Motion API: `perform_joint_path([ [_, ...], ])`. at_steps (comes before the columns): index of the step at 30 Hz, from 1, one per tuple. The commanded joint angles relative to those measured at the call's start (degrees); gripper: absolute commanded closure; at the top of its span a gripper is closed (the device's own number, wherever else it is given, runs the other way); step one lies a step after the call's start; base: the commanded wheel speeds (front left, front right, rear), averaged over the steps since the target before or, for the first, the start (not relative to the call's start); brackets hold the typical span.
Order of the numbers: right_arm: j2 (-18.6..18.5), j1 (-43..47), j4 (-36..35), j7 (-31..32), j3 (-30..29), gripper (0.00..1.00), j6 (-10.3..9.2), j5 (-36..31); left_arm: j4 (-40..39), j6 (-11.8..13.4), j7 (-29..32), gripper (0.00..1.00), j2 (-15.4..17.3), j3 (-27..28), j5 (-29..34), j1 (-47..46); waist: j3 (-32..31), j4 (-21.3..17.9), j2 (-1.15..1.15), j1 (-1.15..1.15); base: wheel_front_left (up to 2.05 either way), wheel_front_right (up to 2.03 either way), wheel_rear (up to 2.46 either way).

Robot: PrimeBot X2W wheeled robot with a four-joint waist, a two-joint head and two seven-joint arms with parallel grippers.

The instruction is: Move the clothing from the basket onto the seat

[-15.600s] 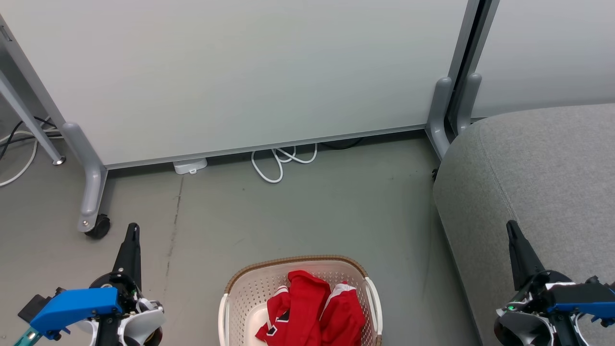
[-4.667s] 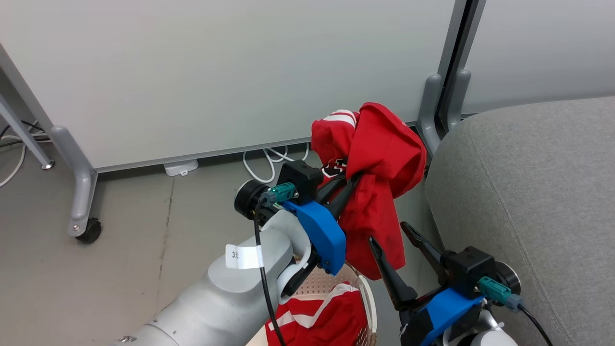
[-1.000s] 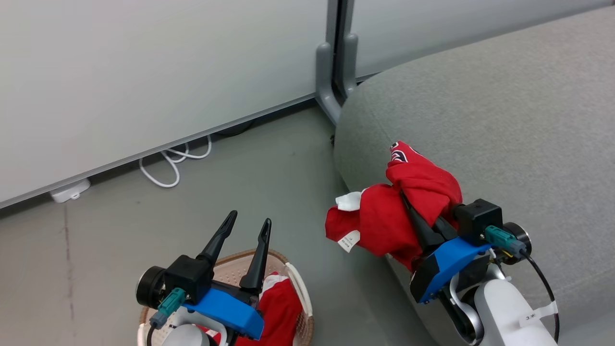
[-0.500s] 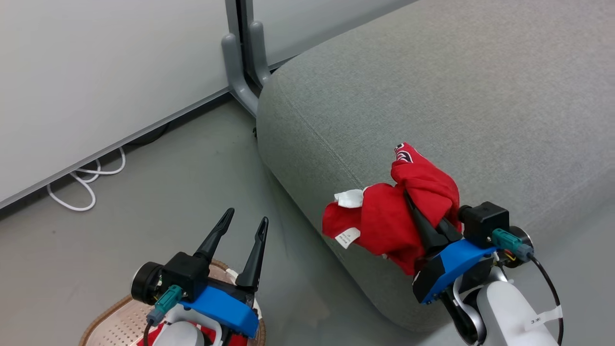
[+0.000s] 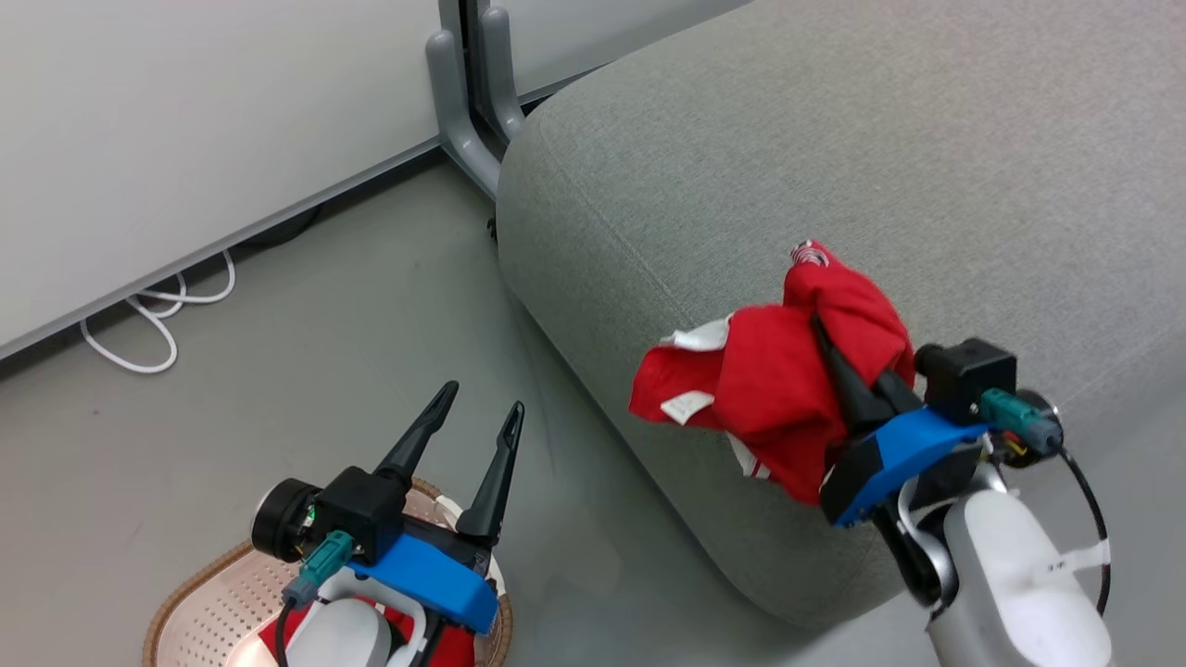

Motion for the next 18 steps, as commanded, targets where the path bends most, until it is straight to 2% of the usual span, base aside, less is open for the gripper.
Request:
perform_joint_path([
  [1, -0.06, -3.06, 0.48, 0.63, -1.02, 1.0, 0.03, -0.76, -0.52, -0.08, -0.18, 0.0, 0.83, -0.14, 0.13, -1.55, 1.99, 1.48, 0.0, 0.0, 0.0, 0.0, 0.0],
  [3, -0.62, -6.69, 1.17, 1.31, -2.53, 1.0, 0.02, 0.52, -1.16, -0.08, -0.18, 0.0, 1.81, -0.64, 0.37, -2.62, 4.34, 2.49, 0.0, 0.0, 0.0, 0.0, 0.0],
  [9, -6.05, -18.87, 6.25, 1.93, -10.27, 1.0, 0.02, 3.6, -2.69, -0.08, -0.17, 0.0, 5.22, -3.4, 0.78, -7.66, 12.06, 6.74, 0.0, 0.0, 0.0, 0.0, 0.0],
  [13, -9.98, -25.6, 9.34, 0.87, -15.93, 1.0, 0.02, 5.03, -4.38, -0.07, -0.17, 0.0, 7.31, -4.56, 1.18, -11.05, 18.0, 9.43, 0.0, 0.0, 0.0, 0.0, 0.0],
  [17, -12.24, -29.43, 11.81, -0.49, -20.63, 1.0, 0.02, 5.1, -5.98, -0.07, -0.18, 0.0, 8.68, -4.92, 1.72, -12.99, 21.78, 11.25, 0.0, 0.0, 0.0, 0.0, 0.0],
  [18, -13.9, -31.42, 13.11, -1.71, -23.94, 1.0, 0.03, 4.73, -7.27, -0.07, -0.18, 0.0, 9.38, -4.96, 2.07, -14.15, 24.23, 12.42, 0.0, 0.0, 0.0, 0.0, 0.0],
])
